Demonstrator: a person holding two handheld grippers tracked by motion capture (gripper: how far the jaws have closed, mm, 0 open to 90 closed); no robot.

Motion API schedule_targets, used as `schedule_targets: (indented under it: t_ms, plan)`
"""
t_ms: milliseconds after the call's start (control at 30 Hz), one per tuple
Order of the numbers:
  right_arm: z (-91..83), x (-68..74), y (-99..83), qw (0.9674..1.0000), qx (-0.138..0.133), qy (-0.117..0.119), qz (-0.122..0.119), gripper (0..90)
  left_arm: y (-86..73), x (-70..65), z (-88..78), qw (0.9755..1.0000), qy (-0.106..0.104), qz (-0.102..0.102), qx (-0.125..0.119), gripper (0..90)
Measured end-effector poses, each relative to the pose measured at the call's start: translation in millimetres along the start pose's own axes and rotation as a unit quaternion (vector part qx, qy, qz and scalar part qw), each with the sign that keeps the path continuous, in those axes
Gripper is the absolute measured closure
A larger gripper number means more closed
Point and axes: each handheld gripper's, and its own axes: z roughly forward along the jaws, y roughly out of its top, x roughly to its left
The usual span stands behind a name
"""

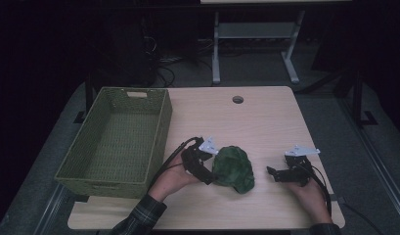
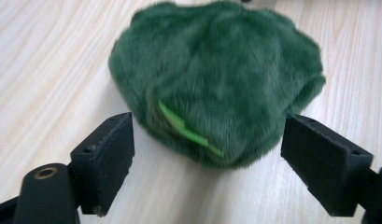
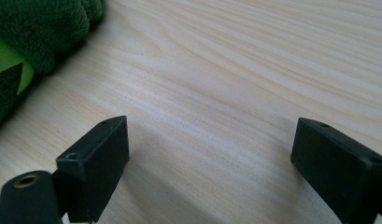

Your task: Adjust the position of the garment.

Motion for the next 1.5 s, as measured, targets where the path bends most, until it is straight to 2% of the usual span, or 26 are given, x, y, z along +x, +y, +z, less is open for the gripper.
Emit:
schedule_targets:
  t_ms: [167, 300, 333, 367, 400, 500, 733, 933, 1033, 1133, 1300, 1500]
  plan:
    - [-0.1, 0.3, 0.0, 1.0, 0.001, 0.0, 0.002, 11.0, 12.2, 8.3, 4.1, 1.0, -0.006, 0.004, 0.004, 15.8]
    - [-0.2, 0.4, 0.0, 1.0, 0.001, 0.001, 0.003, 11.0, 18.6, 15.5, 13.4, 0.9996, -0.015, 0.011, 0.021, 15.9]
    - [-0.1, 0.3, 0.0, 1.0, 0.001, 0.0, 0.002, 11.0, 19.1, 15.6, 15.7, 0.9997, -0.017, 0.006, 0.019, 15.9]
    - [-0.1, 0.2, 0.0, 1.0, 0.001, 0.0, 0.002, 11.0, 19.7, 17.4, 17.7, 0.9994, -0.02, 0.013, 0.027, 15.8]
    - [-0.1, 0.2, 0.0, 1.0, 0.001, 0.0, 0.002, 11.0, 19.6, 16.9, 21.4, 0.9994, -0.025, 0.005, 0.025, 15.9]
    - [-0.1, 0.2, 0.0, 1.0, 0.001, 0.0, 0.002, 11.1, 18.2, 17.5, 29.6, 0.9985, -0.034, 0.009, 0.043, 15.8]
    - [-0.2, 0.1, -0.1, 1.0, -0.001, -0.001, 0.003, 12.0, 10.9, 13.3, 49.0, 0.9964, -0.053, 0.008, 0.065, 16.0]
    - [-0.3, 0.1, -0.1, 1.0, -0.001, -0.001, 0.003, 12.1, 7.8, 10.0, 57.3, 0.9961, -0.052, 0.007, 0.071, 15.9]
    - [-0.2, 0.1, -0.1, 1.0, -0.001, -0.001, 0.003, 12.1, 5.1, 6.9, 63.2, 0.9948, -0.051, 0.011, 0.087, 14.3]
    - [-0.3, 0.1, -0.1, 1.0, -0.001, -0.001, 0.003, 12.1, 3.0, 4.0, 68.0, 0.9946, -0.046, 0.017, 0.092, 12.6]
    - [-0.2, -0.1, -0.1, 1.0, -0.002, -0.002, 0.002, 12.3, 1.5, 2.9, 71.0, 0.9938, -0.044, 0.008, 0.101, 12.1]
    - [-0.3, -0.1, -0.2, 1.0, -0.002, -0.002, 0.002, 12.6, 2.8, 1.8, 71.1, 0.9933, -0.038, 0.012, 0.109, 13.1]
